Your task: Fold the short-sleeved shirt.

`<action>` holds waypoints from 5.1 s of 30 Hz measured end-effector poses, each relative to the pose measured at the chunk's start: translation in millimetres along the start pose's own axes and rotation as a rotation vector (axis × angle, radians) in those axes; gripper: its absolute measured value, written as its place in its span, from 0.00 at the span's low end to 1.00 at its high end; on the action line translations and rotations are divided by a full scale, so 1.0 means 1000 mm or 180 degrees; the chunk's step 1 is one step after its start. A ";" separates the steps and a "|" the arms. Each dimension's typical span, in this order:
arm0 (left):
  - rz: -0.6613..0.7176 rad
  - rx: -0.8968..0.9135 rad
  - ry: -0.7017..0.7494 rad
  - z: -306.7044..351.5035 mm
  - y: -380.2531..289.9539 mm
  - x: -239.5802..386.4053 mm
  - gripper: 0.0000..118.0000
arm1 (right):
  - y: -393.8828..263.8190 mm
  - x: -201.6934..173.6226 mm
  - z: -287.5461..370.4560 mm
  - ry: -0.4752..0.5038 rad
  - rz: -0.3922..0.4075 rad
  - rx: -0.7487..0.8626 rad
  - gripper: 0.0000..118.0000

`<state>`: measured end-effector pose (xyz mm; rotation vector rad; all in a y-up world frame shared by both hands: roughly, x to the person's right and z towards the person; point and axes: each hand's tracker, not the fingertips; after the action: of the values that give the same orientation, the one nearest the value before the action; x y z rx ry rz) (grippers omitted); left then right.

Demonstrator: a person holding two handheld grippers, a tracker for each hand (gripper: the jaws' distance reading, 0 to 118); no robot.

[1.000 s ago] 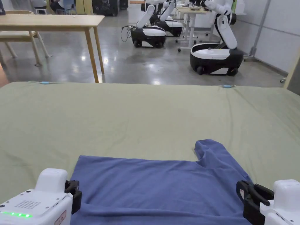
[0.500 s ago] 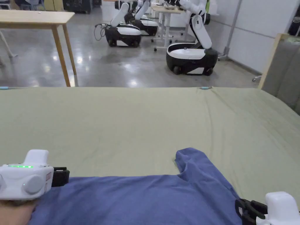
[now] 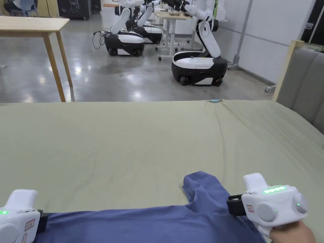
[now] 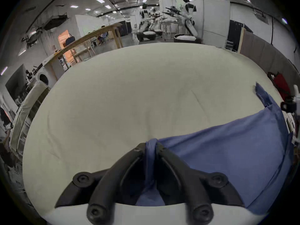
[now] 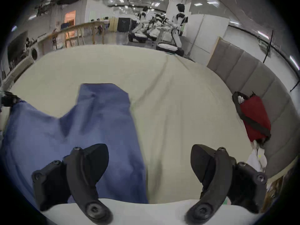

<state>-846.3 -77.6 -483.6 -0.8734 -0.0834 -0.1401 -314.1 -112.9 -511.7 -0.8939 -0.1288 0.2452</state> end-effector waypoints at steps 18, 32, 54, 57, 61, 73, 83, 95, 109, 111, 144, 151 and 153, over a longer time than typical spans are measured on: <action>0.0032 0.0348 0.0001 0.046 0.010 0.000 0.05 | -0.016 0.021 0.055 0.0589 -0.0318 0.0257 0.01; 0.0406 0.0899 -0.0315 0.224 -0.147 -0.026 0.05 | -0.166 0.035 0.272 0.0780 -0.0323 0.1178 0.01; 0.0204 0.1859 -0.0093 0.247 -0.147 0.089 0.92 | -0.175 -0.073 0.330 0.0835 -0.0615 0.2144 0.97; 0.0113 0.1882 0.0040 0.245 -0.147 0.095 0.26 | -0.170 -0.087 0.333 0.0666 -0.0596 0.2216 0.40; 0.0139 0.1790 -0.0188 0.245 -0.151 0.077 0.00 | -0.169 -0.089 0.337 0.0753 -0.0571 0.2238 0.05; 0.1997 0.0705 -0.1013 0.172 -0.243 -0.090 0.96 | -0.179 -0.095 0.335 0.0744 -0.0647 0.2126 0.05; 0.3790 0.0734 -0.2990 0.073 -0.285 -0.084 0.96 | -0.178 -0.103 0.336 0.0711 -0.0563 0.2036 0.05; 0.3543 0.1027 -0.1803 0.098 -0.266 -0.103 0.07 | -0.177 -0.095 0.333 0.0673 -0.0599 0.1981 0.05; -0.1113 0.1434 -0.0643 0.191 -0.148 0.151 0.07 | -0.190 -0.089 0.329 0.0713 -0.0633 0.1959 0.05; -0.1587 0.1162 -0.0451 0.165 -0.154 0.203 0.07 | -0.197 -0.083 0.329 0.0686 -0.0661 0.1940 0.05; 0.1109 -0.0154 -0.2550 0.090 -0.168 0.194 0.09 | -0.211 -0.033 0.319 0.0814 -0.0936 0.1709 0.05; 0.1259 0.0458 -0.2353 0.145 -0.168 0.131 0.10 | -0.198 -0.056 0.312 0.1031 -0.0938 0.1681 0.05; 0.1349 0.0697 -0.2276 0.160 -0.176 0.103 0.10 | -0.196 -0.062 0.315 0.1099 -0.0923 0.1691 0.05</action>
<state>-774.2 -75.6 -234.8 -0.6704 -0.5658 0.5752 -409.8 -9.3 -162.6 -0.3701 0.1253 -0.1460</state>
